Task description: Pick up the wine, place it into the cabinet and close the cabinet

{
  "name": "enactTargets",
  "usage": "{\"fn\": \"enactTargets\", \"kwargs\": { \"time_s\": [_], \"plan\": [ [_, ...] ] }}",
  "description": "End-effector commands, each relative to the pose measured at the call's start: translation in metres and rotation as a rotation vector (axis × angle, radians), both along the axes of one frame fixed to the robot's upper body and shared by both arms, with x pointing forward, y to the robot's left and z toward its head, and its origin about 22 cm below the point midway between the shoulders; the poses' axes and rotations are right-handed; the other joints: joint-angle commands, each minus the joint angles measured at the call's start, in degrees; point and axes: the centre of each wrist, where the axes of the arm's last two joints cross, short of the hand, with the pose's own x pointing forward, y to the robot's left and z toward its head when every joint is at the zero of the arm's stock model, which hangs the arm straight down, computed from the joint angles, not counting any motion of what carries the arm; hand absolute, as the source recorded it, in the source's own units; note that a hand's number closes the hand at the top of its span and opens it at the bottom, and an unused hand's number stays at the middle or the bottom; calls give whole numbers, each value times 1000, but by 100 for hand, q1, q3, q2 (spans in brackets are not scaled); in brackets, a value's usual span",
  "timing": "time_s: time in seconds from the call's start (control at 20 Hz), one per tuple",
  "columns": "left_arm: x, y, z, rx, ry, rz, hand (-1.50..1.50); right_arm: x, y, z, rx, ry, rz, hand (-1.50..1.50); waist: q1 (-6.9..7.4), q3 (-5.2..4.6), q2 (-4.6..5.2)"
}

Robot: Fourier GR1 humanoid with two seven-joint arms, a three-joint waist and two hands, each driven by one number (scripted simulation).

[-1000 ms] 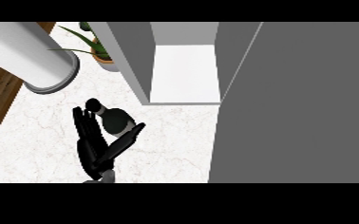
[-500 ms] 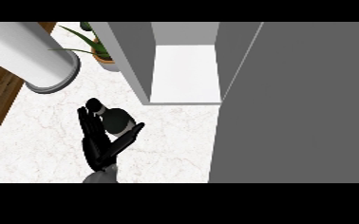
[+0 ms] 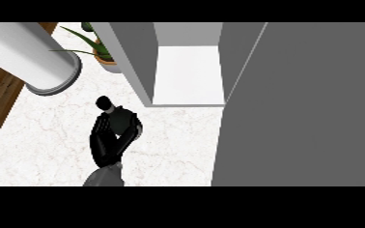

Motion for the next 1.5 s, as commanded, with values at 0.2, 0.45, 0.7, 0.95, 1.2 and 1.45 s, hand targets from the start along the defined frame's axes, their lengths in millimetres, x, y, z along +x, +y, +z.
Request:
{"fn": "enactTargets", "kwargs": {
  "time_s": [0.2,0.45,0.7,0.95,1.2,1.45],
  "plan": [
    [21,-4,1,241,35,-34,150,-23,-4,8,24,-41,35,-150,-41,-3,6],
    [0,67,6,218,35,-391,150,-13,-3,2,25,-31,16,-150,20,0,-17],
    [-2,126,30,241,-68,-529,150,-30,-12,9,26,-48,19,-150,-5,-2,-13],
    [-12,118,51,298,-169,-507,150,-29,-9,2,44,-40,28,-150,58,2,-18],
    [-8,98,84,185,-215,-592,150,-26,-16,15,20,-42,29,-150,82,4,-27],
    [5,71,126,182,-225,-644,150,-22,-7,6,40,-36,30,-150,43,1,-14]
  ]
}}
